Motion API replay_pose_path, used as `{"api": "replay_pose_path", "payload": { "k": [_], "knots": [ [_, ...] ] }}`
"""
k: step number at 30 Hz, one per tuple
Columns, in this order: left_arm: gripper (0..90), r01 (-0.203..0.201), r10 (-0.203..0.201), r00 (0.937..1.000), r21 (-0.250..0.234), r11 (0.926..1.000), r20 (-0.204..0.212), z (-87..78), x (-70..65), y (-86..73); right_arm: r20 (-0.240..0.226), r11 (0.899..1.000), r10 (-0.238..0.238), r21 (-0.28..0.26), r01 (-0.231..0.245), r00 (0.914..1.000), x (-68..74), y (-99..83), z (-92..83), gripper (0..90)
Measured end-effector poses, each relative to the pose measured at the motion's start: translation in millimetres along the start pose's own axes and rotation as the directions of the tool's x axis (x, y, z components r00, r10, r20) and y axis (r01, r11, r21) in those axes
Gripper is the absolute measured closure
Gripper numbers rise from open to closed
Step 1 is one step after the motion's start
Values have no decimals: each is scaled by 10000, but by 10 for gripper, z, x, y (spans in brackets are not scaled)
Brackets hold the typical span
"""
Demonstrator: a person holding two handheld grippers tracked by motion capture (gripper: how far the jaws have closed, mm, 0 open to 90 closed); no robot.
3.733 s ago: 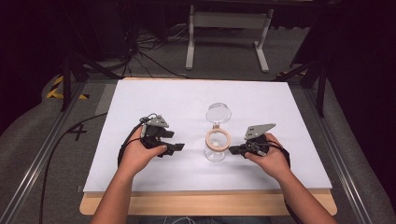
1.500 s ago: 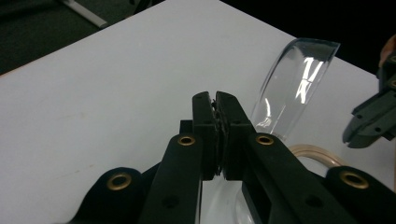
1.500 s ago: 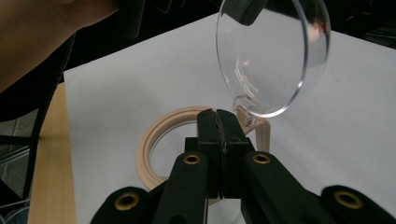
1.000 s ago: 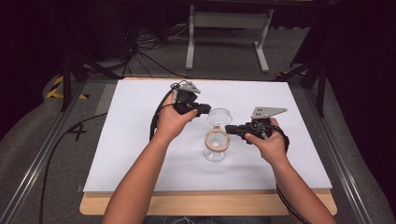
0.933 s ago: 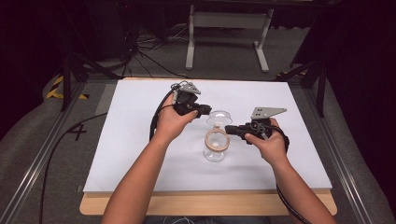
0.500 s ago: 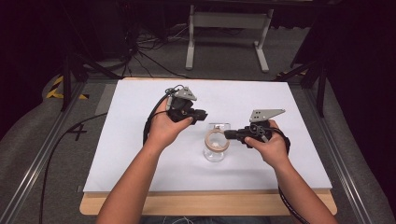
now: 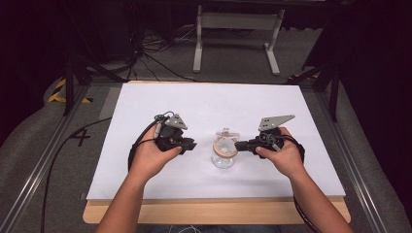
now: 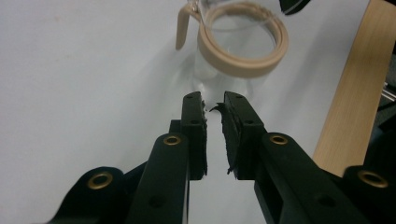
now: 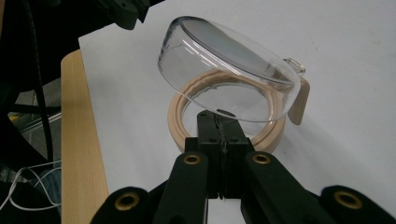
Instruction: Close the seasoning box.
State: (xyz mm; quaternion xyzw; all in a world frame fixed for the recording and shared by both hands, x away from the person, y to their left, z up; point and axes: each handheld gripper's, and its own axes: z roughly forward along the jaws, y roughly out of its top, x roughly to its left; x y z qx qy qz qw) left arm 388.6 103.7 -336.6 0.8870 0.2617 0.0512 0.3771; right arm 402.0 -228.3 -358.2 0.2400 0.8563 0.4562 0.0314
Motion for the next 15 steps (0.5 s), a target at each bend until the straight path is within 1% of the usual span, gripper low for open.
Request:
{"api": "replay_pose_path", "payload": {
  "k": [2,3,4,5,10,13,15],
  "knots": [
    [789,163,-162,9998,-37,9999,82,-18,6,-60,4,9999,-11,102,11,10000,7,-10,-1,900],
    [790,166,-167,9998,56,9998,101,-38,25,-89,2,9999,-31,129,31,10000,5,-15,-3,900],
    [790,251,-251,9996,33,9997,128,-41,30,-107,-5,9998,-15,173,15,10000,6,-22,-4,900],
    [789,278,-279,9996,70,9996,88,-57,43,-129,-11,9998,9,219,-9,10000,7,-26,-5,900],
    [784,319,-321,9993,112,9994,182,-97,76,-197,-31,9993,-3,377,4,10000,4,-52,-13,900],
    [776,344,-348,9988,113,9993,352,-102,87,-241,-19,9989,12,469,-11,10000,-4,-69,-24,900],
    [775,342,-349,9988,189,9992,357,-117,98,-262,-17,9986,50,524,-49,10000,-9,-86,-30,900]
  ]
}}
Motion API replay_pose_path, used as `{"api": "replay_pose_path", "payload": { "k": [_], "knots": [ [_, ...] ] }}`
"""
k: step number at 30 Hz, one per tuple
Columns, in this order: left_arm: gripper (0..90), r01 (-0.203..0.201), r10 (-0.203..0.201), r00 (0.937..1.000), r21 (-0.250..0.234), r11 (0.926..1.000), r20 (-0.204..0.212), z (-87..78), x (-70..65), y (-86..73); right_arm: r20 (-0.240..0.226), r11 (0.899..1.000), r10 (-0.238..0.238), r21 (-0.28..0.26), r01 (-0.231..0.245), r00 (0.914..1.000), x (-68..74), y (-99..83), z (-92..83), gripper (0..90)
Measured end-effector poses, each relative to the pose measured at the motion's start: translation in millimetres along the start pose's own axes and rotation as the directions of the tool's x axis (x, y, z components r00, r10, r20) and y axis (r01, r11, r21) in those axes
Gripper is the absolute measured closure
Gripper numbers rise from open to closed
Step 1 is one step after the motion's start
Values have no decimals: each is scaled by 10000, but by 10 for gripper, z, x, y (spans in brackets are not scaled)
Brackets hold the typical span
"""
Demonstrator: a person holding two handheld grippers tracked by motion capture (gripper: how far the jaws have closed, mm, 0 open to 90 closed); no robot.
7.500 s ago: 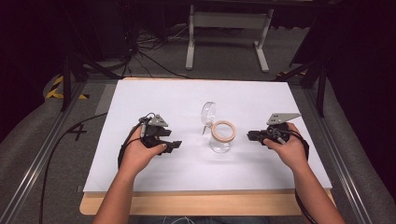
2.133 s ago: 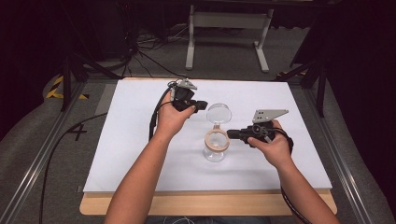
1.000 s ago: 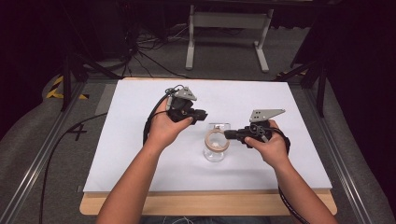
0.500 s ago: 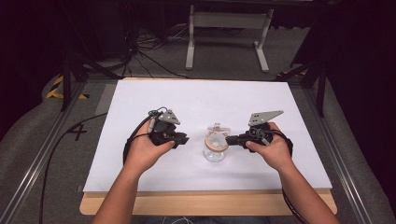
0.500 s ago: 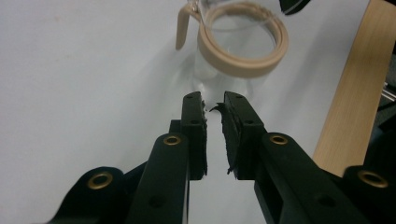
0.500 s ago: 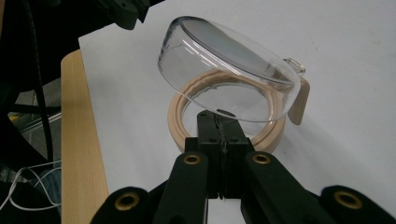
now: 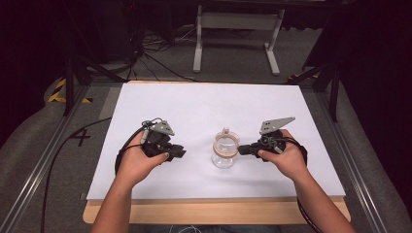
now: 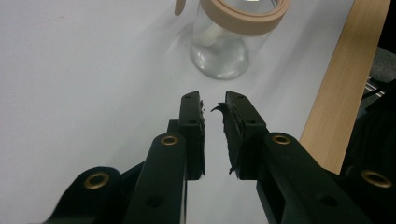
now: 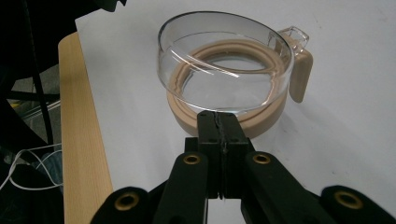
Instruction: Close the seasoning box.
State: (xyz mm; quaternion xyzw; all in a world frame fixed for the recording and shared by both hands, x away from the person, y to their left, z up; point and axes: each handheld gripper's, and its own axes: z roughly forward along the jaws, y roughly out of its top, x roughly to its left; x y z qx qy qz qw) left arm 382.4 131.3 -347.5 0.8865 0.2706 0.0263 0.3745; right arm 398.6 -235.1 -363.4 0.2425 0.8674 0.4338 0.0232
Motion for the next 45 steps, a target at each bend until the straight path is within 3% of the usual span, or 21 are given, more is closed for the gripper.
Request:
{"api": "replay_pose_path", "payload": {
  "k": [8,13,18,22,25,27,30,32,35,36,41,45],
  "knots": [
    [758,68,-72,9997,202,9998,230,-15,15,-34,-93,9995,97,308,-94,9999,-19,-39,-8,900],
    [748,90,-90,9995,4,10000,288,-27,16,-46,-20,9993,96,375,-95,10000,-38,-47,-69,900],
    [733,143,-141,9998,-112,9998,114,-63,25,-50,217,9999,123,-74,-122,9997,-53,-30,-175,889],
    [725,348,-350,9994,-235,9991,-82,-103,55,-71,841,9939,297,-1083,-205,9960,-107,-23,-419,761],
    [719,483,-487,9987,-317,9983,-120,-112,80,-90,1398,9874,507,-1556,-286,9889,-177,-53,-572,685],
    [713,584,-594,9980,-450,9973,-217,-111,103,-105,1803,9856,613,-1661,-310,9817,-229,-84,-658,632],
    [704,717,-735,9968,-515,9961,-327,-109,169,-138,2777,9875,716,-1550,-289,9580,-357,-165,-775,550],
    [691,933,-964,9943,-655,9935,-460,-100,206,-166,3175,9880,907,-1477,-453,9439,-443,-237,-820,526],
    [676,1042,-1084,9920,-649,9924,-647,-89,286,-208,3606,9863,1227,-1482,-731,9246,-591,-362,-872,491],
    [673,1042,-1084,9920,-649,9924,-647,-89,286,-208,3606,9863,1227,-1482,-731,9246,-591,-362,-872,491],
    [663,1511,-1556,9874,-1212,9811,-286,-43,399,-283,4316,9814,1839,-1314,-1402,8831,-831,-592,-887,460],
    [646,1553,-1639,9843,-1200,9806,-651,53,491,-342,4679,9841,1773,-968,-1492,8658,-988,-755,-783,458]
  ]
}}
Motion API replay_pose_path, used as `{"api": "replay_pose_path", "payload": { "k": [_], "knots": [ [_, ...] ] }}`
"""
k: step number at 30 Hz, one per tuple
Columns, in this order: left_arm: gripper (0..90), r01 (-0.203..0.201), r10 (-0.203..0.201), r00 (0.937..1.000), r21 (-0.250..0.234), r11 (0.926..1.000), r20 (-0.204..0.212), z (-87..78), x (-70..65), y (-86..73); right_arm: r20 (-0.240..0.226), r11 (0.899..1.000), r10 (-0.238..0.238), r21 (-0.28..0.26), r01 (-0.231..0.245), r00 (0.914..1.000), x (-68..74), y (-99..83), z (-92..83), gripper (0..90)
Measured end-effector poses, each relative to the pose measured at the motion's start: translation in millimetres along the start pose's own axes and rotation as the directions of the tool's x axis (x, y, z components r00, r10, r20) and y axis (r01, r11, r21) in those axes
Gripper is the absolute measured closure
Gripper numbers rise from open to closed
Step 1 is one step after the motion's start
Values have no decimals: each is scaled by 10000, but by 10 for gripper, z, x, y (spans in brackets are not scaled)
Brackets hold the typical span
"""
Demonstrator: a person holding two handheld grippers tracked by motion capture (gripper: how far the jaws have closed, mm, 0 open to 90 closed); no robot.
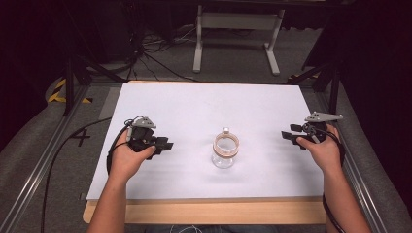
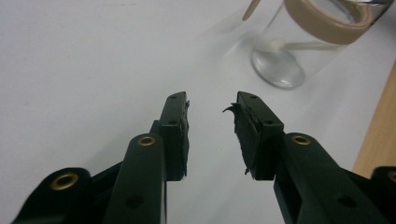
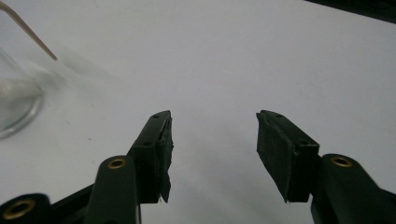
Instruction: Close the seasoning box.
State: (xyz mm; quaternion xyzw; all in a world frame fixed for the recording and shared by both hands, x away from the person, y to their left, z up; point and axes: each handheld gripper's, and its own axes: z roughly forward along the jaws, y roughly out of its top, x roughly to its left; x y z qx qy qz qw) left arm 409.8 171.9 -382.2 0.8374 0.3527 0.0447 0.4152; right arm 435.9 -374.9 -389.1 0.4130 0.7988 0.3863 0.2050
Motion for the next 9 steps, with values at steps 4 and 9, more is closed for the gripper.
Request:
{"api": "replay_pose_path", "payload": {
  "k": [4,9],
  "knots": [
    [625,94,-93,9999,75,9999,-133,73,56,-43,-97,9999,123,-5,-123,9999,-38,-67,81,456],
    [543,78,-78,9991,-1,10000,-418,124,97,-68,-201,9998,154,112,-152,9997,-50,-116,156,456]
  ]
}}
